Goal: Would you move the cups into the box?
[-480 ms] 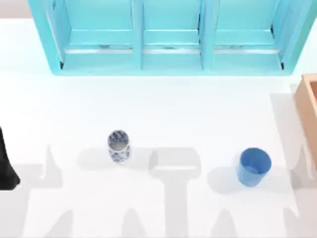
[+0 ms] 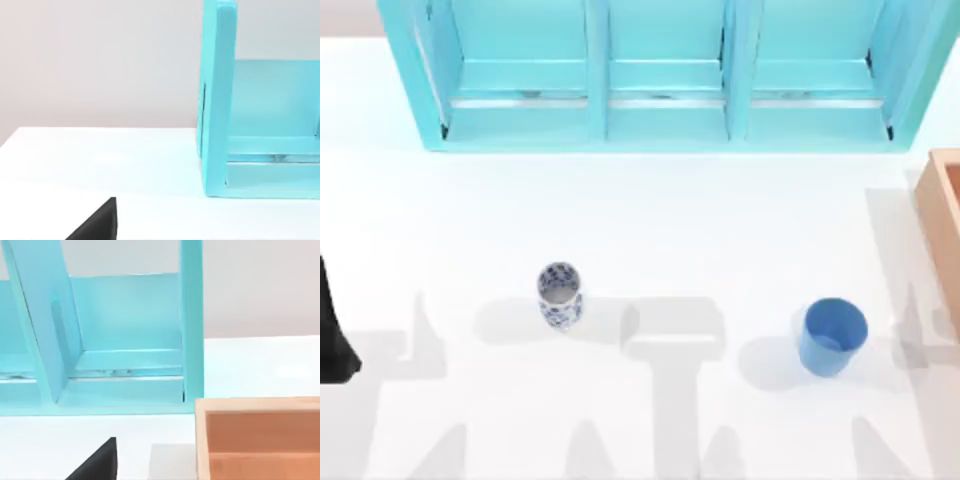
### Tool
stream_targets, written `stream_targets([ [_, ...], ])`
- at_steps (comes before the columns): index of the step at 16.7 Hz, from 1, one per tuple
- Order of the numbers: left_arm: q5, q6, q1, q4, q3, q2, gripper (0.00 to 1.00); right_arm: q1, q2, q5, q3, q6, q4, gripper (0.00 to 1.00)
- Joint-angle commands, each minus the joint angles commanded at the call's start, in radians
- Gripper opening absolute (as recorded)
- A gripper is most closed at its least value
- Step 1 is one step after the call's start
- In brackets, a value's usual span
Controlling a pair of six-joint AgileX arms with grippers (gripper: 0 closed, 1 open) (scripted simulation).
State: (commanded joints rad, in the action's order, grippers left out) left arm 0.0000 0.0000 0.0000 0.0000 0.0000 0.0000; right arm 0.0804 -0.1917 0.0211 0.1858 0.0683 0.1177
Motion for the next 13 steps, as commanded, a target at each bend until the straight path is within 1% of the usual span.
stream_targets([
  [5,0.000,0.000,0.000,0.000,0.000,0.000,1.00,0.150,-0.366,0.038,0.365,0.132,0.225,1.00],
  [13,0.000,0.000,0.000,0.000,0.000,0.000,1.00,0.448,-1.142,0.101,1.155,0.421,0.697,1.00],
])
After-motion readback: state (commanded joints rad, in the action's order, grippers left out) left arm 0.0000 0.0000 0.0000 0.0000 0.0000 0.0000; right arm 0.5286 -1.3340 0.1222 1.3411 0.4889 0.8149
